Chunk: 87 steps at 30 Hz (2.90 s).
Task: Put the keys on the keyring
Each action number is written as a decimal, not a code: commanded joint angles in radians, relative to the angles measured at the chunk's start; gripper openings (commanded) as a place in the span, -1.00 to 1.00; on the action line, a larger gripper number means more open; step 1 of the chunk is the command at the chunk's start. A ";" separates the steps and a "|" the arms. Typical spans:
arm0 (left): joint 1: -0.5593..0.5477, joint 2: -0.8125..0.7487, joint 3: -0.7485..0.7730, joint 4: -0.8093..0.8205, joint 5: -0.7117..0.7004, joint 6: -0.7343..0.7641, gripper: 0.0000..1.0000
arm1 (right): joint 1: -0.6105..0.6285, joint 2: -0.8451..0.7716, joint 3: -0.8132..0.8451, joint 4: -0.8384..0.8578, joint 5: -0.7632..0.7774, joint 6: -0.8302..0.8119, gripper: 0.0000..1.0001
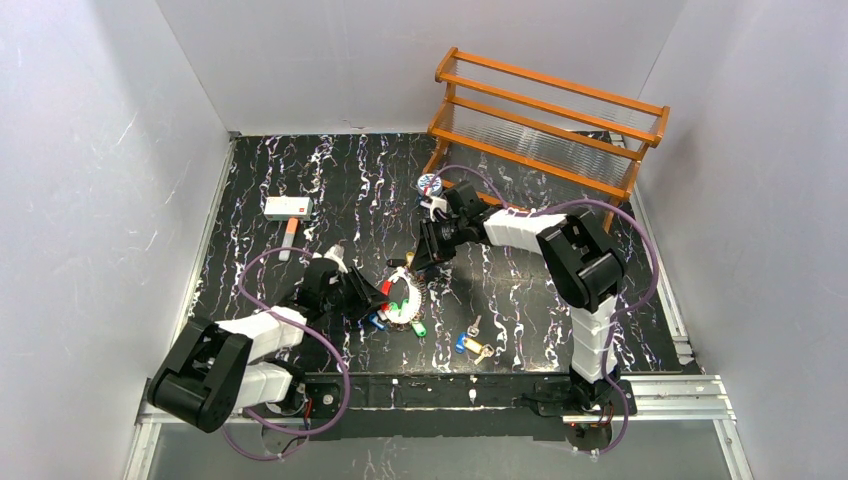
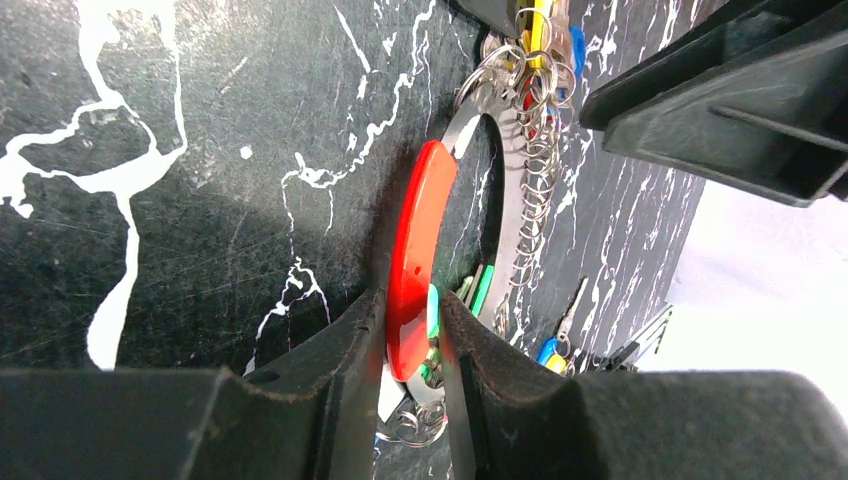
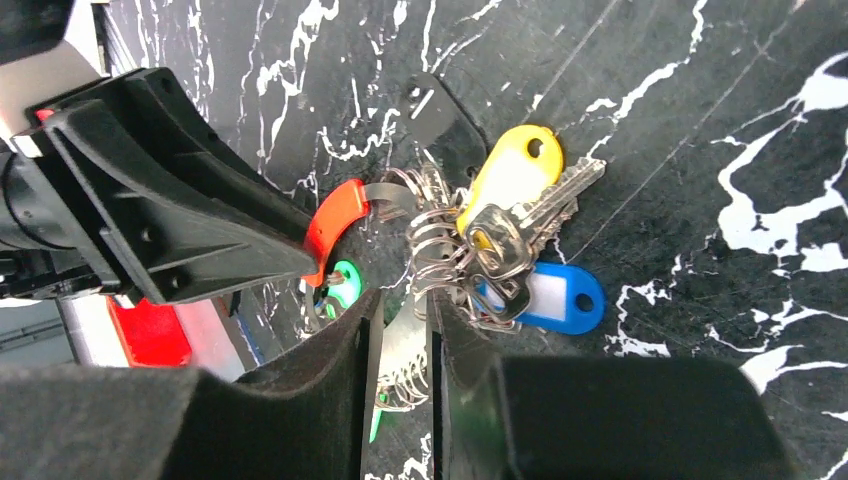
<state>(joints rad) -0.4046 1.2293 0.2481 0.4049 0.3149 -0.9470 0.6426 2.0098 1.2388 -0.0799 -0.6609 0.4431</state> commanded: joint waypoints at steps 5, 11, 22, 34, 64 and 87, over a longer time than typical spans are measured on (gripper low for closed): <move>-0.008 -0.042 -0.005 -0.077 -0.022 0.027 -0.35 | 0.005 -0.148 -0.011 -0.054 0.105 -0.062 -0.23; -0.008 -0.076 0.062 -0.216 -0.076 0.115 -0.31 | 0.005 -0.215 -0.117 -0.069 0.127 -0.078 -0.15; -0.008 -0.153 0.214 -0.492 -0.133 0.273 -0.22 | 0.006 -0.241 -0.356 0.132 -0.039 0.023 0.00; -0.008 -0.214 0.112 -0.342 -0.068 0.194 -0.08 | 0.015 -0.118 -0.194 0.227 -0.107 0.095 -0.03; -0.008 -0.207 0.091 -0.345 -0.080 0.202 0.37 | 0.313 -0.375 -0.310 -0.047 0.575 -0.223 0.41; -0.009 -0.206 0.069 -0.331 -0.086 0.186 0.23 | 0.385 -0.299 -0.266 -0.024 0.688 -0.253 -0.13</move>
<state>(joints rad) -0.4095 1.0260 0.3260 0.0738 0.2314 -0.7601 1.0233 1.6997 0.9436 -0.1013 -0.0303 0.2100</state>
